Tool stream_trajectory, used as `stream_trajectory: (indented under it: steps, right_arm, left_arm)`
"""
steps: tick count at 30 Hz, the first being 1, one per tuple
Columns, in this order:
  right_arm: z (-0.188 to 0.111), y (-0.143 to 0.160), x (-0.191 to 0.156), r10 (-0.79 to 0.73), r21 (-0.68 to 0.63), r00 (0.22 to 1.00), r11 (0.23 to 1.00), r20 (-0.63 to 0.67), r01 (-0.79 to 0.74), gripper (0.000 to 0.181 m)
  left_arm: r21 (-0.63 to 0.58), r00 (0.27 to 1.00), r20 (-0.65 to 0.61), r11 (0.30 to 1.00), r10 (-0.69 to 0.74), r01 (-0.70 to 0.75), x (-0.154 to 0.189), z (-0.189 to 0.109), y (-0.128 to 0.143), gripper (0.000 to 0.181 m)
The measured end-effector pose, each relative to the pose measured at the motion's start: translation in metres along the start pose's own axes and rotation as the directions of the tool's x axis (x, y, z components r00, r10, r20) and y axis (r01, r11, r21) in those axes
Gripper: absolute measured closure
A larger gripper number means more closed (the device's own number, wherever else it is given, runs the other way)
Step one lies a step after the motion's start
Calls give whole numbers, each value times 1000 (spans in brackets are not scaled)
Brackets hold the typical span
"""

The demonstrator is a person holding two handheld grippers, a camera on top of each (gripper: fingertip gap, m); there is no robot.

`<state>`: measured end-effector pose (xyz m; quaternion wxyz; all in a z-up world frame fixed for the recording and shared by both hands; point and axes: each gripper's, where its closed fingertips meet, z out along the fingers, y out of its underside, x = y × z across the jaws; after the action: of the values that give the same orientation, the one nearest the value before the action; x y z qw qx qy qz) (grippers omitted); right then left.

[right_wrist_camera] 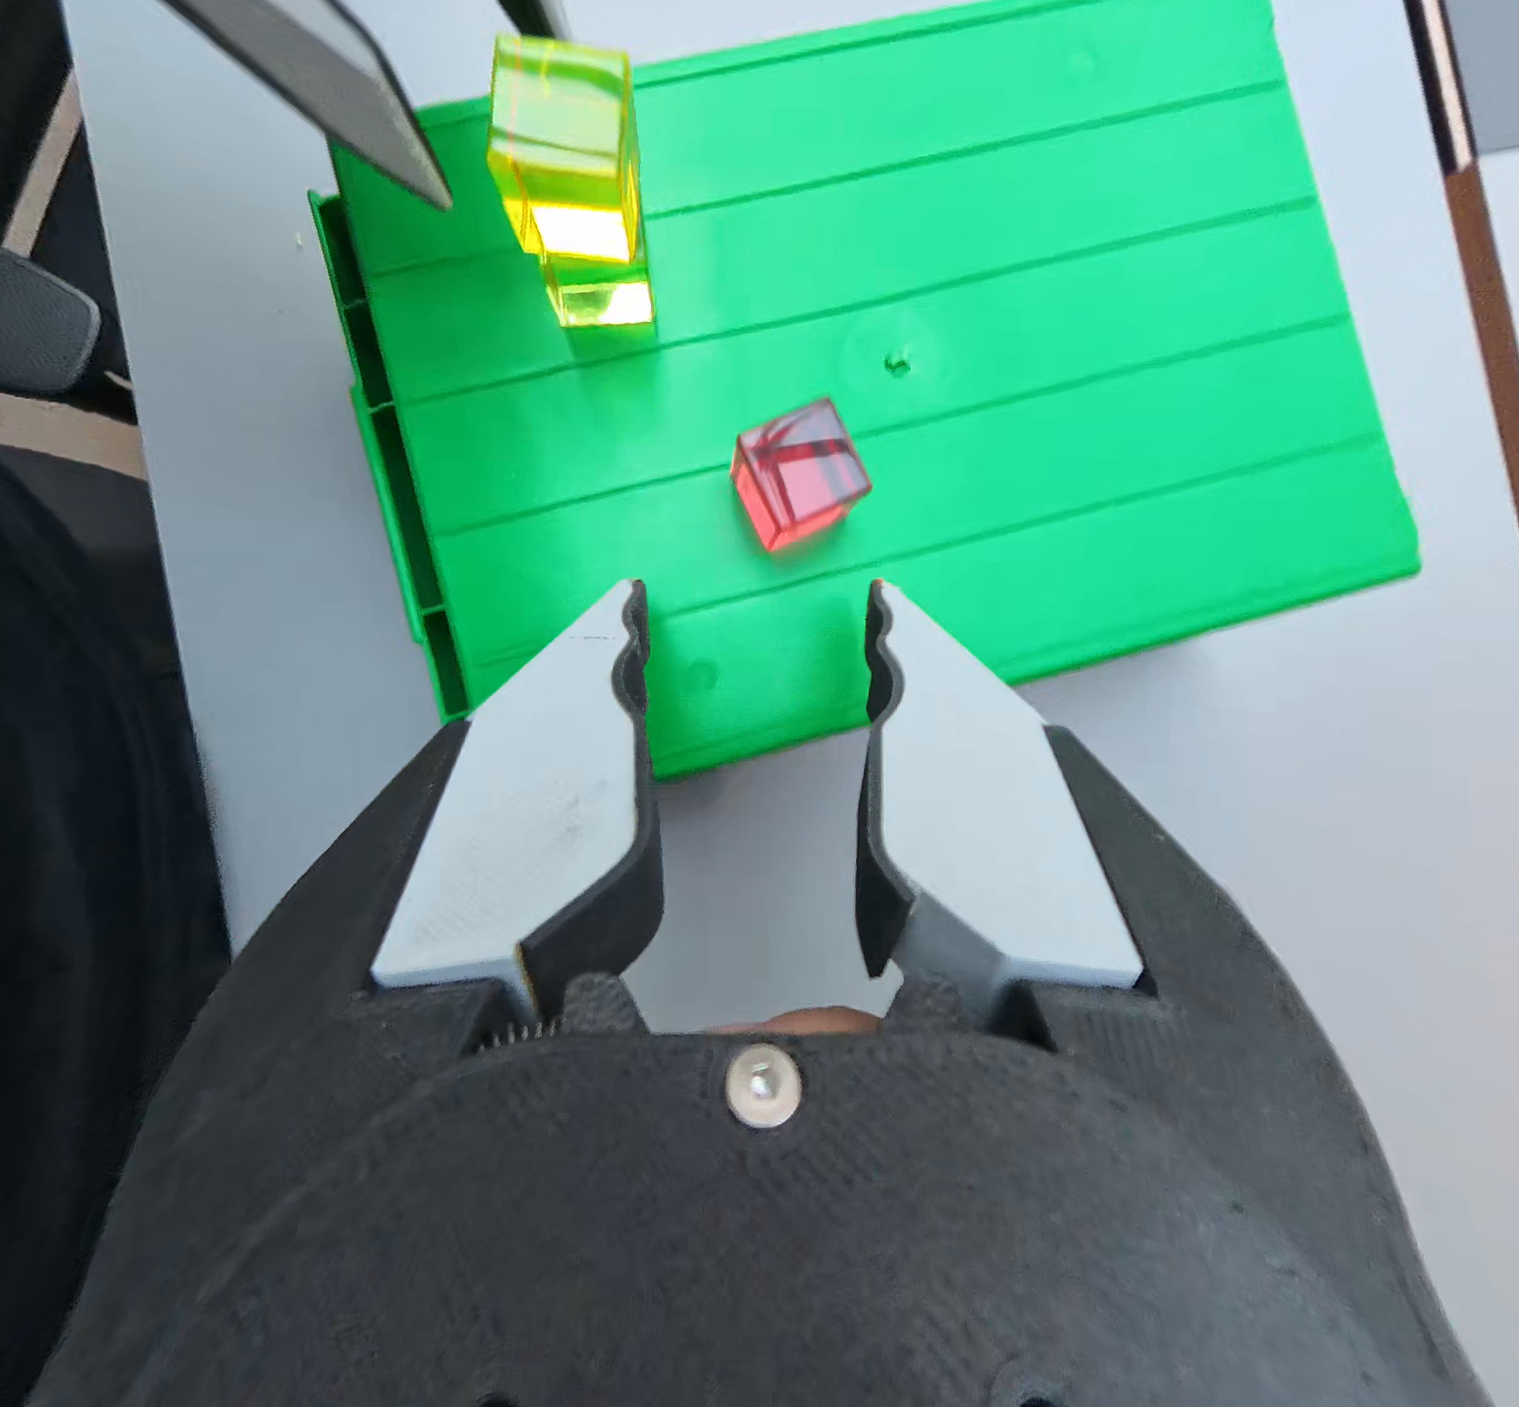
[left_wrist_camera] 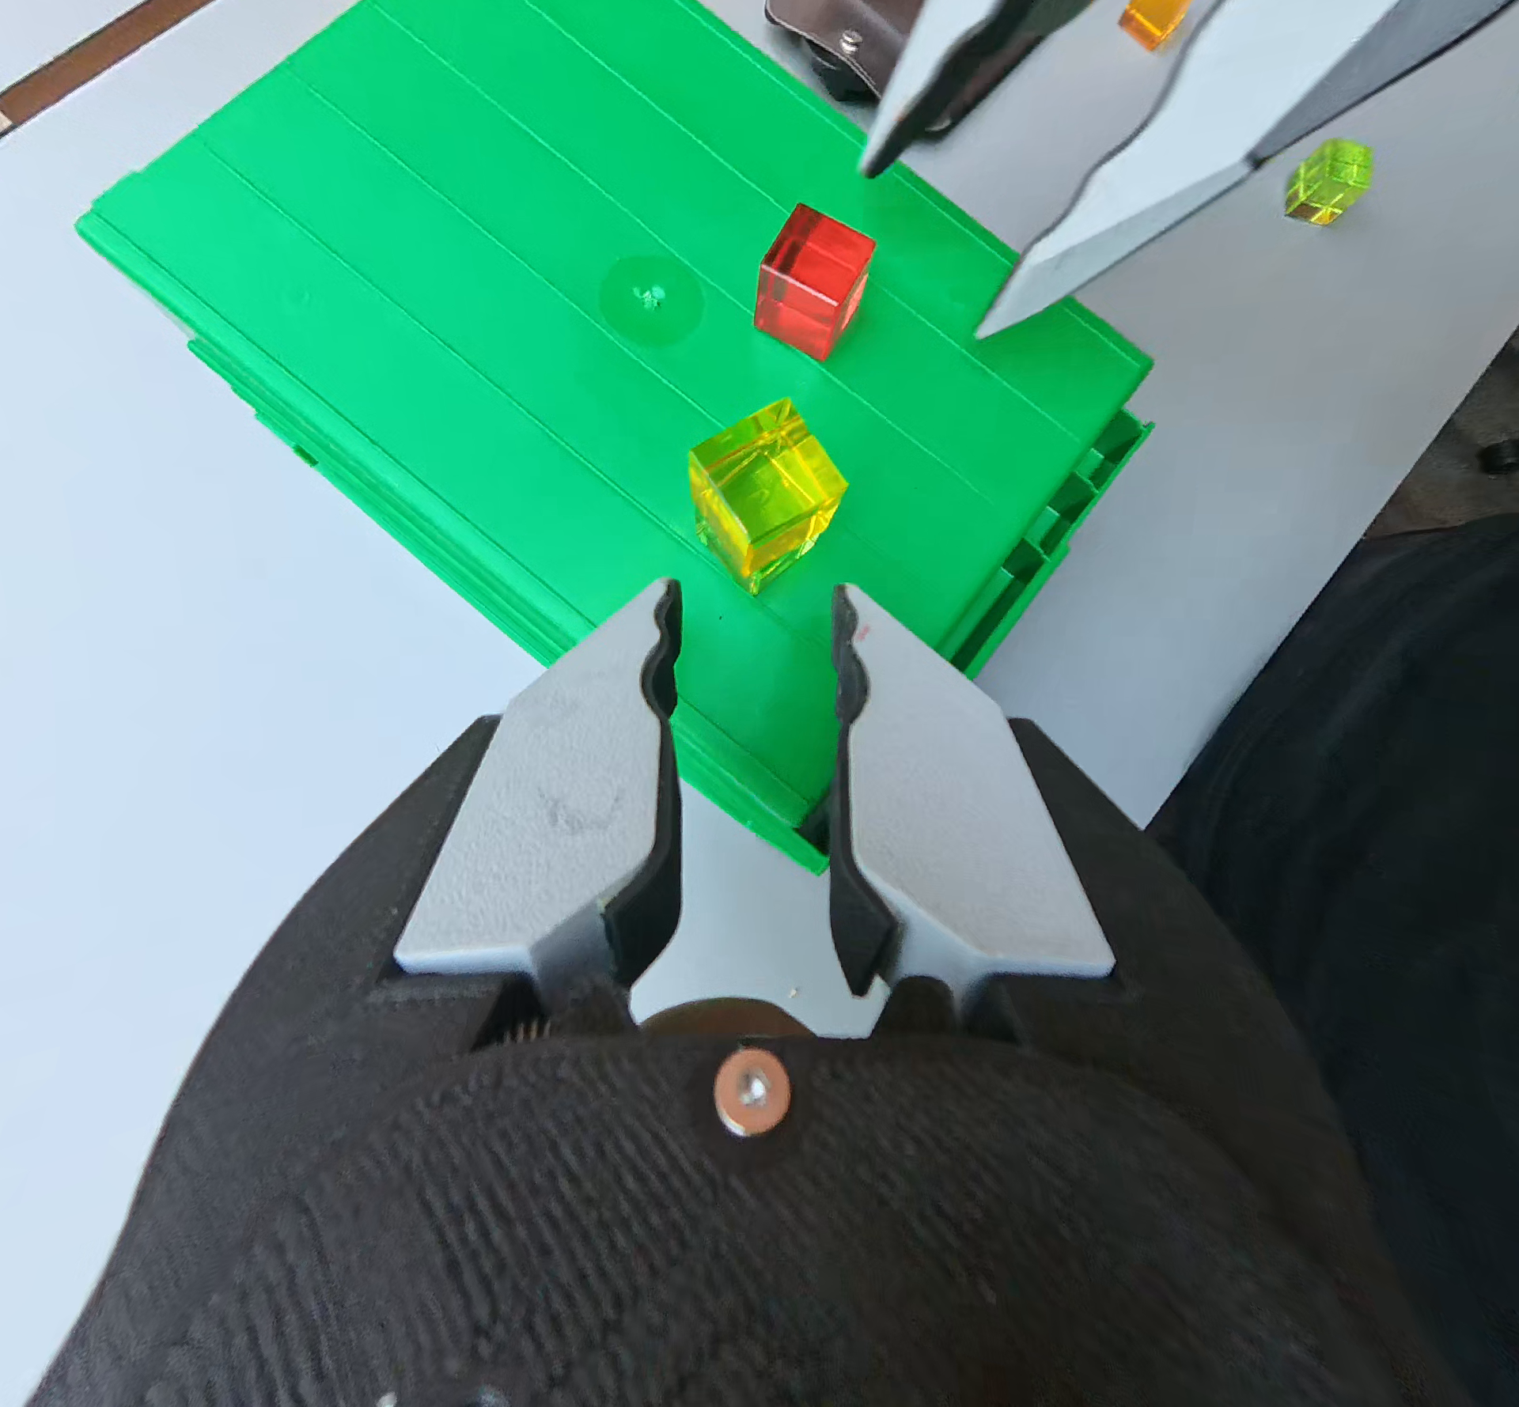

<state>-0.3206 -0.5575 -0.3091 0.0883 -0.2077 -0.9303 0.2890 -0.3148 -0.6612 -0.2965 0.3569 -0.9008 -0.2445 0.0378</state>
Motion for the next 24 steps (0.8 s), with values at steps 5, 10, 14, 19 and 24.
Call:
stream_trajectory:
  steps: [5, 10, 14, 19, 24]
  right_arm:
    - [20, -21, 11, -119, -35, 993, 992, 21, 119, 133]
    - [29, -21, 12, -226, -95, 972, 968, 65, 232, 154]
    - [19, -32, 9, -206, -68, 977, 975, 61, 210, 157]
    - [-9, -83, -12, -179, 62, 978, 983, 108, 173, 157]
    - [-8, -110, -30, -197, 92, 970, 978, 139, 186, 157]
  left_arm:
    - [15, 1000, -5, 1000, 14, -14, 11, 0, -9, 147]
    - [14, 1000, -23, 1000, 3, -2, 19, 1, -6, 147]
    - [15, 1000, -4, 1000, 8, -7, 14, 0, -2, 147]
    - [24, 1000, -3, 1000, 1, -1, 1, 1, 2, 146]
    - [16, 999, 0, 999, 44, -44, -12, 5, 1, 143]
